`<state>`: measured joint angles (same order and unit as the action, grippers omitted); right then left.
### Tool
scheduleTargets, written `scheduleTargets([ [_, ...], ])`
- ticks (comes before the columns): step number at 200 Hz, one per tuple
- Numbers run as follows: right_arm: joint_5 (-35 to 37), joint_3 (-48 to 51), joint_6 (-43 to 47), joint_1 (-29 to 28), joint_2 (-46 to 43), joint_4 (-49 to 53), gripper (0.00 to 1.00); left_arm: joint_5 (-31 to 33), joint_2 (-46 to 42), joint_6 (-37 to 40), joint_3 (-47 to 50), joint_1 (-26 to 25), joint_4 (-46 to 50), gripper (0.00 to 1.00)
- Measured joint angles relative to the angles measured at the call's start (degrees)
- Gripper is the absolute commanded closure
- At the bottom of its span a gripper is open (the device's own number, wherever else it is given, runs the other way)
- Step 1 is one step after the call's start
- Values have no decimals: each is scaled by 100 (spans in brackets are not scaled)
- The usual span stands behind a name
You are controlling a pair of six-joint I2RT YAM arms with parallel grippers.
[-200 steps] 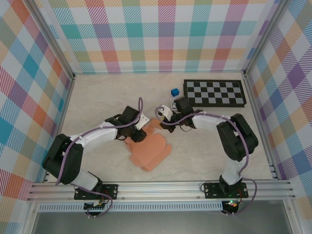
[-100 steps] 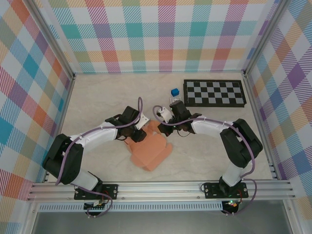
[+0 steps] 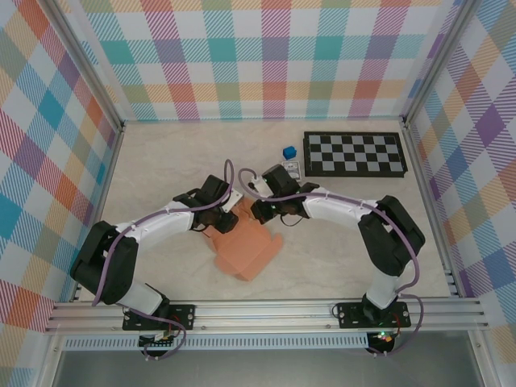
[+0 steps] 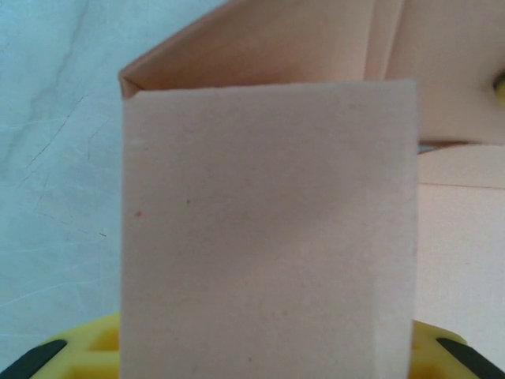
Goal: Fold the paper box
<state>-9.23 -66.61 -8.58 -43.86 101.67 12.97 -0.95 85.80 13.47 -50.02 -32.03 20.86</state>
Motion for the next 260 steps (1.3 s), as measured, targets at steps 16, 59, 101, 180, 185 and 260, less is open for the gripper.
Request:
scheduleTargets([
  [16, 140, -459, 57, 15, 251, 437, 94, 0, 0, -17, 0, -2, 9, 60],
  [59, -7, -1853, -55, 232, 1115, 1598, 98, -48, 2, -17, 0, -15, 7, 60],
  [101, -256, -2017, -748, 251, 1217, 1825, 99, -66, 7, -17, 0, -37, 42, 60],
  [180, -221, -1464, -1506, 74, 636, 1891, 93, -22, 17, -20, 0, -37, 55, 60],
  [185, -214, -1392, -1528, 42, 573, 1880, 93, -20, 20, -20, 0, -37, 48, 60],
  [260, -557, -984, -1552, -208, 369, 1700, 79, -52, 96, -17, -61, -96, -35, 60],
])
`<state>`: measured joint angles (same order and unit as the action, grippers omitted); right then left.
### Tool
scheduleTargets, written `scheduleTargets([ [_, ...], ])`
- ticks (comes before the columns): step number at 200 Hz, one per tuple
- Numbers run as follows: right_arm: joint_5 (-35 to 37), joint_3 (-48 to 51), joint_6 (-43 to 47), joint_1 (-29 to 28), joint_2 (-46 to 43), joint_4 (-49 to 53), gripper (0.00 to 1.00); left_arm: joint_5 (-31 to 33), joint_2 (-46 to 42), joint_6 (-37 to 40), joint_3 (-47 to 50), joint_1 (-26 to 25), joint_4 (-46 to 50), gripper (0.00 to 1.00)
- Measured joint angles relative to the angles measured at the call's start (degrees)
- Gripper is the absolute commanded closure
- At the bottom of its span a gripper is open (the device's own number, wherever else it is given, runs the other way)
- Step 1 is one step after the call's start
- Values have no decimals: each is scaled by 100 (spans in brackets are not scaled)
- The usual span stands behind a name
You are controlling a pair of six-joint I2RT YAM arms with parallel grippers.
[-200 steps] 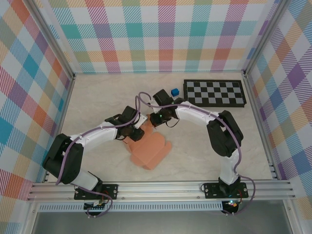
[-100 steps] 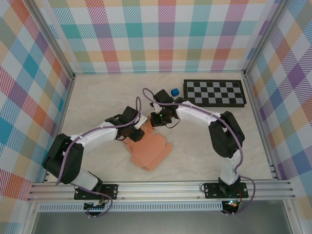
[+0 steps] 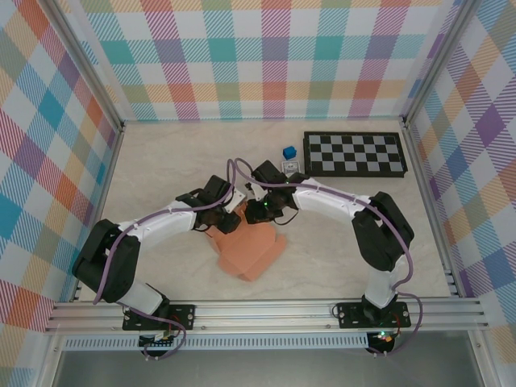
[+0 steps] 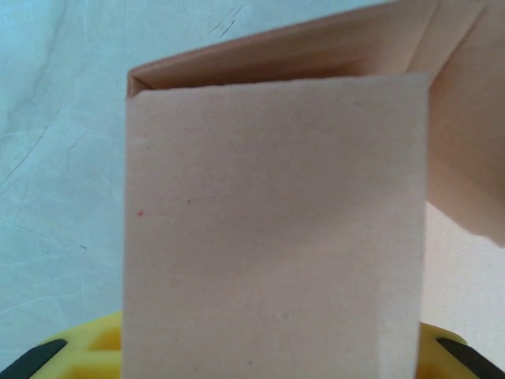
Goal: Fold the paper box
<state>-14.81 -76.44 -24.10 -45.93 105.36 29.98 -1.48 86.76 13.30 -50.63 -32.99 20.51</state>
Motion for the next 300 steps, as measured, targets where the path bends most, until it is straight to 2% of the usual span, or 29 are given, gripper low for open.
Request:
scheduleTargets([
  [33, -450, 334, 479, 22, 0, -435, 79, -39, 4, 9, -9, -26, -9, 59],
  [100, -1106, 1349, 1805, 258, -39, -2184, 75, -87, 7, 256, -9, -33, 188, 59],
  [127, -1226, 1620, 2319, 385, -184, -2339, 71, -170, 7, 337, -17, -63, 195, 59],
  [156, -1705, 1978, 2769, 595, -444, -2409, 62, -192, 31, 415, -44, -70, 184, 59],
  [210, -2535, 2800, 3403, 713, -1399, -2710, 60, -179, 125, 400, -105, -68, -7, 59],
  [249, -2570, 3484, 3539, 1362, -2149, -3152, 60, -184, 125, 411, -105, -68, -9, 59],
  [275, -1910, 3788, 3860, 1587, -2496, -3493, 58, -205, 125, 426, -105, -68, -15, 59],
  [300, -1421, 3764, 4262, 1523, -2256, -3862, 58, -280, 85, 501, -83, -68, -68, 59],
])
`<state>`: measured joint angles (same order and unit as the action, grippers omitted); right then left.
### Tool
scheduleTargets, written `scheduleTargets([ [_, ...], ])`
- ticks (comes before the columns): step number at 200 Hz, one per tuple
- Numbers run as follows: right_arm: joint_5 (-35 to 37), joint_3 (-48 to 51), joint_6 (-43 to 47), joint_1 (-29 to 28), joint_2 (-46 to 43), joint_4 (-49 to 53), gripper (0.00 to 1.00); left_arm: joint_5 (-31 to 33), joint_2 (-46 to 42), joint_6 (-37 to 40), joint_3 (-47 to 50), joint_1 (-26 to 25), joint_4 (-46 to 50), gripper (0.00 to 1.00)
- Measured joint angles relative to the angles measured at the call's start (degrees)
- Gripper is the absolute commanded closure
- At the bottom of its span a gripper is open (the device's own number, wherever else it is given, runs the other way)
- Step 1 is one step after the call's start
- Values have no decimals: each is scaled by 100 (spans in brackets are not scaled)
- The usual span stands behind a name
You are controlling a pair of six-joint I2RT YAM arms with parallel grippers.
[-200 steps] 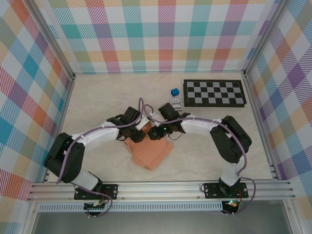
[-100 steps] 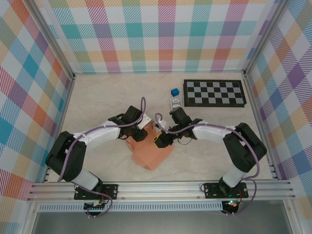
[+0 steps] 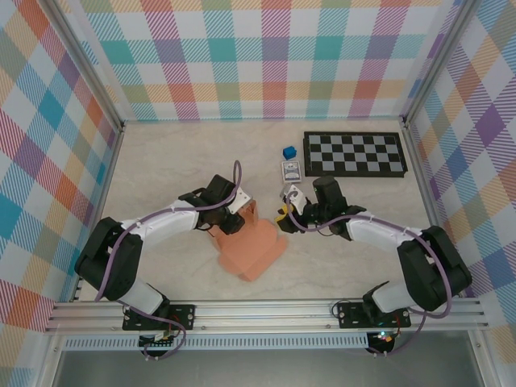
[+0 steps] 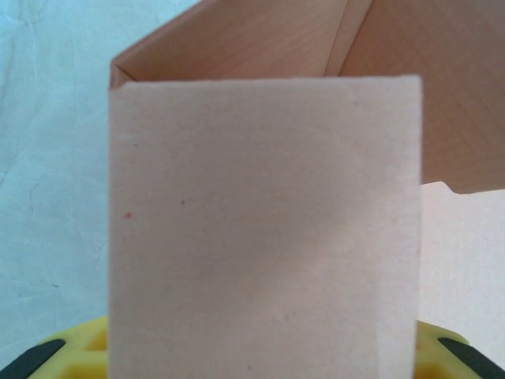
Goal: Fold the paper box
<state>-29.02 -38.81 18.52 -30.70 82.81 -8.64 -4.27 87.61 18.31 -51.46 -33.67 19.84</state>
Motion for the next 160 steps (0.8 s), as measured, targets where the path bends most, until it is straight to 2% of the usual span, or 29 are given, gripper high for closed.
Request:
scheduleTargets([
  [74, 345, -761, 549, -323, 1703, -870, 57, -214, -219, 411, 186, -2, -94, 58],
  [117, 341, -1178, 654, -439, 1952, -935, 59, -129, -179, 452, 164, -4, -109, 58],
  [160, 0, -1204, 789, -584, 2120, -973, 64, -125, -87, 496, 116, -11, -138, 58],
])
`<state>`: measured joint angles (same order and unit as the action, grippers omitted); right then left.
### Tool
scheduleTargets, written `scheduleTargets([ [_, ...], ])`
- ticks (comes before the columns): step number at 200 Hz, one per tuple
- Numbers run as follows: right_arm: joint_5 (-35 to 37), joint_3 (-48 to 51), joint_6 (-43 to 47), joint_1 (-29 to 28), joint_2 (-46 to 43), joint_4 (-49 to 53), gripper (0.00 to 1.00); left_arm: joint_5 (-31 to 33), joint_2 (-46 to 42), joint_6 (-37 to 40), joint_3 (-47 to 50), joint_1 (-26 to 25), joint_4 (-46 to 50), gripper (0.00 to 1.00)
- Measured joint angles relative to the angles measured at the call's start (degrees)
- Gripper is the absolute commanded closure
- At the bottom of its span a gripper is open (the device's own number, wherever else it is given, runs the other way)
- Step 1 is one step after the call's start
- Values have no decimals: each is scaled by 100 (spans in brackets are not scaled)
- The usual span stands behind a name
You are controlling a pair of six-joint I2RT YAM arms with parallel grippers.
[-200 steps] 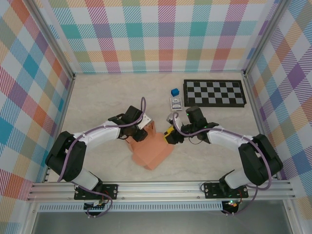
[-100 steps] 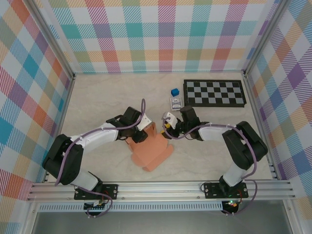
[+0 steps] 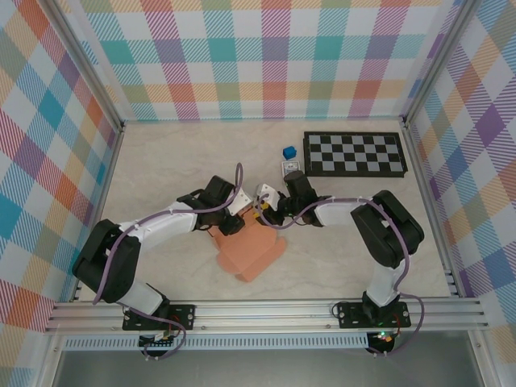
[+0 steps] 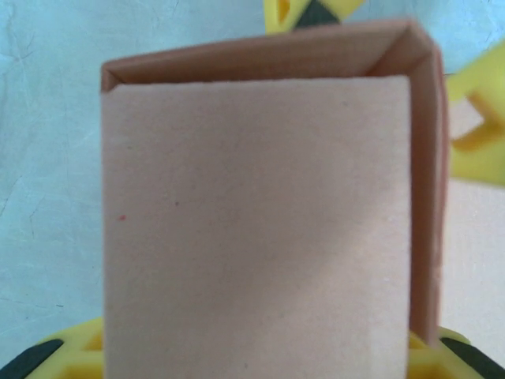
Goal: Fold the paper box
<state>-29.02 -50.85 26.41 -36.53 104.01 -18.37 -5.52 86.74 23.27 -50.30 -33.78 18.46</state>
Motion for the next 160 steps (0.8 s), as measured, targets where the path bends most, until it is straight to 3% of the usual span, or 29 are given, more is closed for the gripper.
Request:
scheduleTargets([
  [35, 61, -72, 42, -33, 44, 26, 67, 9, 0, 17, -4, 2, 44, 58],
  [122, 673, -144, -323, -236, 170, -223, 63, 170, -2, -120, -4, 55, 127, 58],
  [160, 1115, 284, -1069, -420, 170, -1207, 61, 157, 0, -127, -4, 52, 107, 58],
])
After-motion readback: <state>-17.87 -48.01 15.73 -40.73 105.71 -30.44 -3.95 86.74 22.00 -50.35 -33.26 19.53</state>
